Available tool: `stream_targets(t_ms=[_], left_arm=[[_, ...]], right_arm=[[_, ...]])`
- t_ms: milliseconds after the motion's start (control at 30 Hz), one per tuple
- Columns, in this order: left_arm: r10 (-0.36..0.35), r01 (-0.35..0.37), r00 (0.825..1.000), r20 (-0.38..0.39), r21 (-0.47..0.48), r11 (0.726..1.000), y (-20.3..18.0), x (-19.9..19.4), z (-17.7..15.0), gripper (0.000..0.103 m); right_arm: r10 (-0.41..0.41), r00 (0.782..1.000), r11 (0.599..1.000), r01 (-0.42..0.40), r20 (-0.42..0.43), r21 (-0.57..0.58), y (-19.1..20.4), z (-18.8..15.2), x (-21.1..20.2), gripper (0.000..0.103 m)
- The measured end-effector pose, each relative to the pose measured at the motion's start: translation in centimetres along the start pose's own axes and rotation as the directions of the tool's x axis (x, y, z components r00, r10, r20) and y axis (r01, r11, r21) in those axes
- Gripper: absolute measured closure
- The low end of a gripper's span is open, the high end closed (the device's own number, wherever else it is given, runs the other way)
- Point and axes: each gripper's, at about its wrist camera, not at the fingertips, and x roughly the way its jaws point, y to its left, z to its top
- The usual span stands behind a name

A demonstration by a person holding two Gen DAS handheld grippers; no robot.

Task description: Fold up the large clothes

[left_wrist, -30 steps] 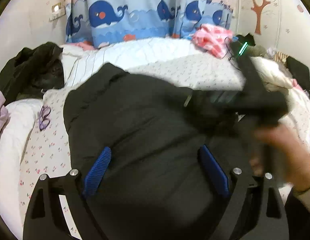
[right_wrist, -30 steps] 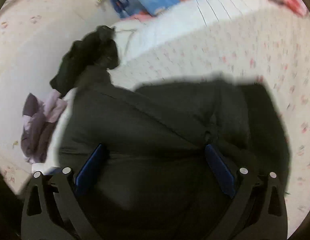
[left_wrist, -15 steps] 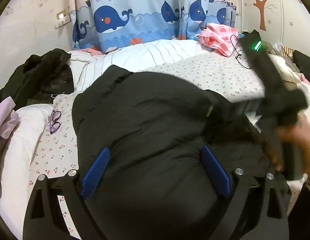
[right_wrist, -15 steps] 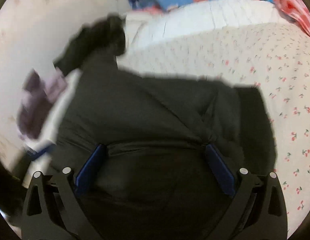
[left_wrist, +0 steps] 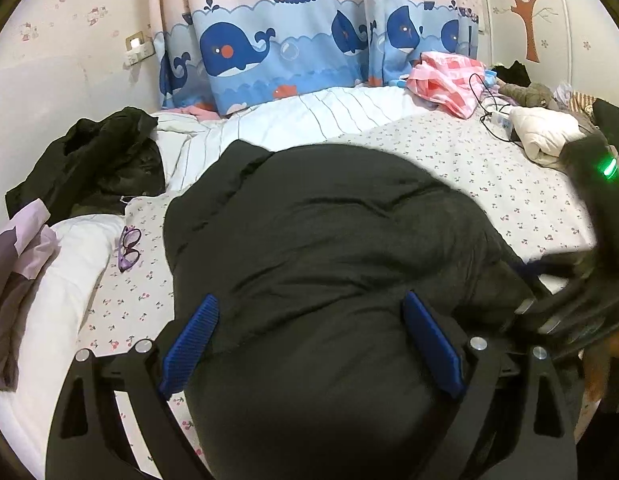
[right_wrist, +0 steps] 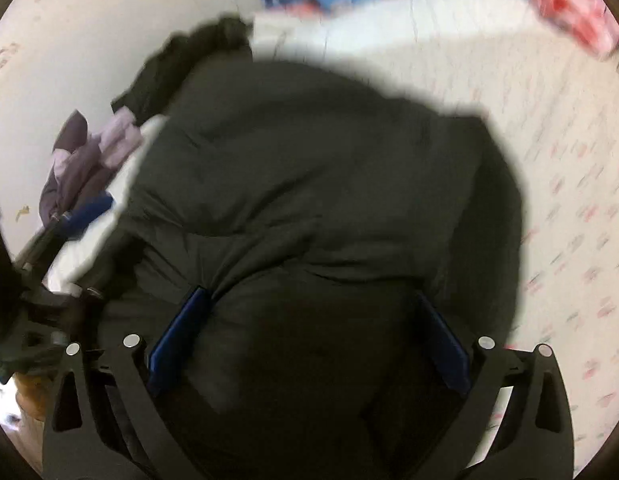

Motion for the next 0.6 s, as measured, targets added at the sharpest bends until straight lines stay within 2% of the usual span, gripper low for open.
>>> stream_targets(t_ms=[267,333,467,500,600], left_arm=[[0.003,-0.003,1.0,-0.001,0.027,1.0,-0.6,-0.7,-0.6,0.013],[0.002,-0.002,1.0,0.003,0.024,1.0,-0.5,-0.8,-0.6,0.013],[-0.001,0.001,1.0,0.008,0.01,1.0,-0.2,-1.1,-0.6,0.013],[0.0,0.0,1.0,0.009,0.01,1.0,-0.3,-1.1,-0.5,0.013],[0.001,-0.001,1.0,0.016,0.004,1.0,-0.2,-1.3,-0.4,0.013]], right_arm=[[-0.021,1.0,1.0,0.021,-0.004,-0.018,0.4,0.1,-0.3,0.007],[-0.023,1.0,0.999,0.024,0.019,-0.024,0.4,0.2,-1.0,0.007],[-0.028,0.993,0.999,0.031,0.116,-0.023,0.3,0.6,-3.0,0.007],[-0.038,0.99,0.999,0.042,0.139,-0.026,0.4,0.6,-3.5,0.007],[-0.158,0.972,0.984,0.169,0.175,-0.049,0.6,0.6,-3.8,0.007]])
